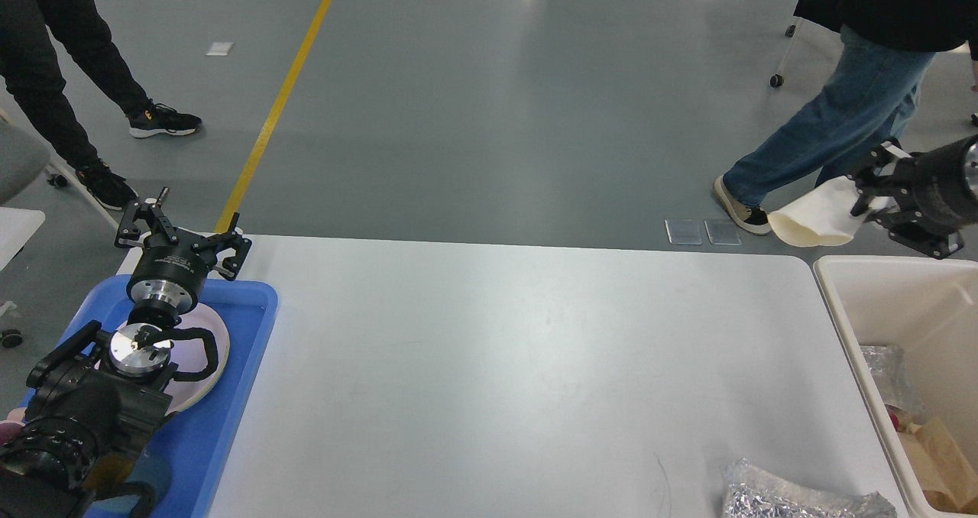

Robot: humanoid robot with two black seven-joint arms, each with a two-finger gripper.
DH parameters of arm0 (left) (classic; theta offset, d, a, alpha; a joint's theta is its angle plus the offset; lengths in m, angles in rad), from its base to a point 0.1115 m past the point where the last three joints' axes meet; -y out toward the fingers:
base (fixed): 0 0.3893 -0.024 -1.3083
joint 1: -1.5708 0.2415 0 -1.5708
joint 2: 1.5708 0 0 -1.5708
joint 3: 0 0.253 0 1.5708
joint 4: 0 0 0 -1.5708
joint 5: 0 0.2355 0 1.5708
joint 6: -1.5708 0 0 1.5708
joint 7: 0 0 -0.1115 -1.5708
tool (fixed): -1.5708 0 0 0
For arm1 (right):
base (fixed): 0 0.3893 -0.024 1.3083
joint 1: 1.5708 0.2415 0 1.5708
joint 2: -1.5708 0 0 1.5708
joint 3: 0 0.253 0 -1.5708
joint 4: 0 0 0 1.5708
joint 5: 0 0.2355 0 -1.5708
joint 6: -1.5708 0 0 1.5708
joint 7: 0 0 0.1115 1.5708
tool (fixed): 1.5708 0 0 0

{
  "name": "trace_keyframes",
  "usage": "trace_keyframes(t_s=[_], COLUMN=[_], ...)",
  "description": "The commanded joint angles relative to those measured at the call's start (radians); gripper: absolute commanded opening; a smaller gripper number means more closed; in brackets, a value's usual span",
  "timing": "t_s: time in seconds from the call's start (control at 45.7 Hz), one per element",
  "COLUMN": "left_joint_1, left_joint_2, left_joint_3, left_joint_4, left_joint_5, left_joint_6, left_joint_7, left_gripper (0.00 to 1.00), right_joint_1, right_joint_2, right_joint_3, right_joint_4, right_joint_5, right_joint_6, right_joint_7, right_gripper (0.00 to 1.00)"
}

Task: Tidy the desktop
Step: 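Lift the white paper cup and drop it into the white box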

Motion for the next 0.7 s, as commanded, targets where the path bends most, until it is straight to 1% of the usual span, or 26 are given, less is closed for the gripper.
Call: trace_keyframes(t_s=[0.0, 0.044, 0.109, 0.219, 0.241, 0.306, 0.328, 0.394, 0.482, 0.613, 0.679], left_joint_1=[0.0, 0.0, 0.0, 0.0, 0.0, 0.0, 0.0, 0.0, 0.0, 0.0, 0.0], left_joint_2=[0.0, 0.0, 0.0, 0.0, 0.0, 0.0, 0.0, 0.0, 0.0, 0.0, 0.0], left_joint_3=[0.0, 0.0, 0.0, 0.0, 0.0, 0.0, 0.0, 0.0, 0.0, 0.0, 0.0], left_joint_4=[0.0, 0.0, 0.0, 0.0, 0.0, 0.0, 0.0, 0.0, 0.0, 0.0, 0.0], left_joint_5=[0.001, -0.001, -0.001, -0.001, -0.001, -0.001, 0.001, 0.001, -0.001, -0.001, -0.001], left_joint_6=[0.0, 0.0, 0.0, 0.0, 0.0, 0.0, 0.0, 0.0, 0.0, 0.0, 0.0], left_joint_7=[-0.001, -0.001, -0.001, -0.001, -0.001, -0.001, -0.001, -0.001, 0.001, 0.001, -0.001], left_gripper=[0.96, 0.96, 0.96, 0.96, 0.96, 0.96, 0.96, 0.96, 0.96, 0.96, 0.96], right_joint_1=[-0.196, -0.26, -0.346, -0.463, -0.483, -0.538, -0.555, -0.595, -0.61, -0.601, -0.573], right_joint_2=[0.036, 0.074, 0.125, 0.187, 0.201, 0.246, 0.255, 0.278, 0.284, 0.287, 0.292], right_joint_3=[0.0, 0.0, 0.004, 0.003, 0.0, -0.008, -0.009, -0.009, -0.009, -0.006, -0.011], right_joint_4=[-0.152, -0.201, -0.28, -0.418, -0.447, -0.522, -0.548, -0.59, -0.593, -0.58, -0.536], right_joint_5=[-0.001, -0.002, -0.001, -0.001, -0.001, -0.008, -0.01, -0.01, -0.01, -0.007, -0.004], right_joint_6=[-0.158, -0.214, -0.268, -0.285, -0.285, -0.285, -0.285, -0.285, -0.285, -0.281, -0.268], right_joint_7=[0.001, 0.001, 0.001, 0.003, 0.003, 0.003, 0.003, 0.003, 0.003, 0.003, 0.003], right_gripper=[0.0, 0.0, 0.0, 0.0, 0.14, 0.83, 1.0, 1.0, 1.0, 1.0, 1.0])
